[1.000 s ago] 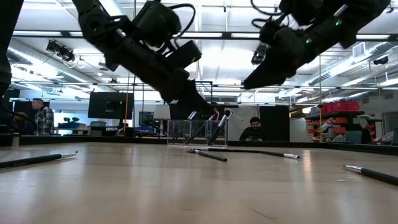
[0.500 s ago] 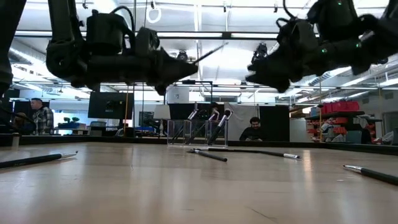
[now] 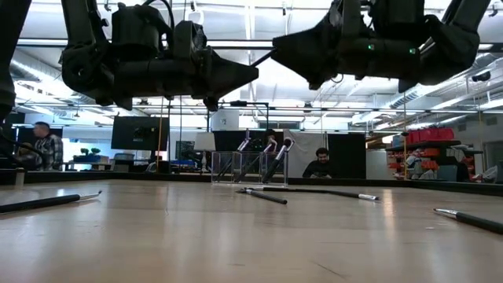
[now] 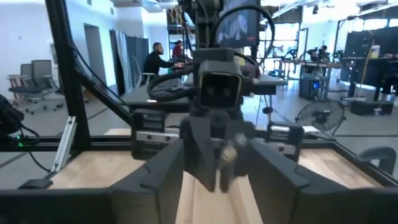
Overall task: Put items in baskets/containers
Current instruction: Put the black eyeshadow brush into the transparent organizer
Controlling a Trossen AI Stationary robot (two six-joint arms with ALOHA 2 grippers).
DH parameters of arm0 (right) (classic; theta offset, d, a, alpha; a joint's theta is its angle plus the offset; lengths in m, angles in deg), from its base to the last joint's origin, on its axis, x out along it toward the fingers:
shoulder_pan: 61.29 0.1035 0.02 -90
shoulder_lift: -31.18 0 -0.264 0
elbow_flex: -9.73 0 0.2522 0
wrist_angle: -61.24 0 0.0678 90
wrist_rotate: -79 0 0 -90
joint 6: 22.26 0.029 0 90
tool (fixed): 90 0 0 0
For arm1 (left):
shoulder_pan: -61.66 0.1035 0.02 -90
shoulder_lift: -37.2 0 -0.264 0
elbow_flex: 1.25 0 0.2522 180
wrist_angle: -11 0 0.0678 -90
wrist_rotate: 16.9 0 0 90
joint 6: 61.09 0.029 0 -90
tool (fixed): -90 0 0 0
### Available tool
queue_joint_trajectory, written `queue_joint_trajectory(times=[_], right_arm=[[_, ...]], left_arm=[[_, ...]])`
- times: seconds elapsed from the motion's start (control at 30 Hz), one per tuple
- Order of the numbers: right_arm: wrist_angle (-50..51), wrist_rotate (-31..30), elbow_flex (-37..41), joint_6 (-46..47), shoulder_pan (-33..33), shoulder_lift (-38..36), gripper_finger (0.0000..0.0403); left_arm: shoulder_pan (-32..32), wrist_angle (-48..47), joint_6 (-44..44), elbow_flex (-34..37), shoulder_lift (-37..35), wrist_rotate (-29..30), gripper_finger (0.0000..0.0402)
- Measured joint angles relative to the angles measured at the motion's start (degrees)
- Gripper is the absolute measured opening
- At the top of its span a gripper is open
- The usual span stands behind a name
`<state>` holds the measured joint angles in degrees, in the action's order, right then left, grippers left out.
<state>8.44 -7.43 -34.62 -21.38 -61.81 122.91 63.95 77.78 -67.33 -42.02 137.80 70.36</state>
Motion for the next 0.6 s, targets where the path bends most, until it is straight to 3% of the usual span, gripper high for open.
queue_joint_trajectory(times=[0.17,0.43,0.6], right_arm=[[0.5,0.1,-0.5,0.1,0.3,-0.1,0.0133],[-0.1,-0.1,-0.4,0.1,0.4,-0.1,0.0016],[2.1,-0.2,-0.4,4.3,-0.2,-0.8,0.0020]], left_arm=[[0.0,-0.2,0.5,0.0,0.0,0.1,0.0023],[-0.1,-0.2,0.5,0.0,0.0,-0.1,0.0028],[0.0,-3.1,1.1,-0.1,0.0,0.6,0.0063]])
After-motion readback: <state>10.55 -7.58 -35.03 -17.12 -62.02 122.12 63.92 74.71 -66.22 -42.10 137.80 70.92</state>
